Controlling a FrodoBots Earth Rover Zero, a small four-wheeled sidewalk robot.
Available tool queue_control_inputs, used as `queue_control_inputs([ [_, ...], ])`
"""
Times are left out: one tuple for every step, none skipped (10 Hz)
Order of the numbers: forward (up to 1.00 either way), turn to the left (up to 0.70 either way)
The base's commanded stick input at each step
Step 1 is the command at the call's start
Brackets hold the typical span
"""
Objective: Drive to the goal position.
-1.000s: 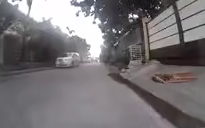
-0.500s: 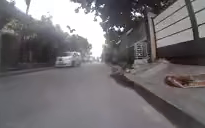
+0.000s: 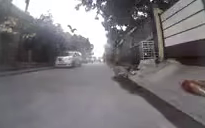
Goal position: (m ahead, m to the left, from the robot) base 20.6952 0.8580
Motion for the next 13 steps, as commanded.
queue_control_inputs([
  [1.0, 0.0],
  [1.0, 0.0],
  [1.0, 0.0],
  [1.0, 0.0],
  [1.0, 0.0],
  [1.0, 0.0],
  [1.0, 0.0],
  [1.0, 0.0],
  [1.0, 0.0],
  [1.0, 0.0],
  [1.0, 0.0],
  [1.0, 0.0],
  [1.0, 0.0],
])
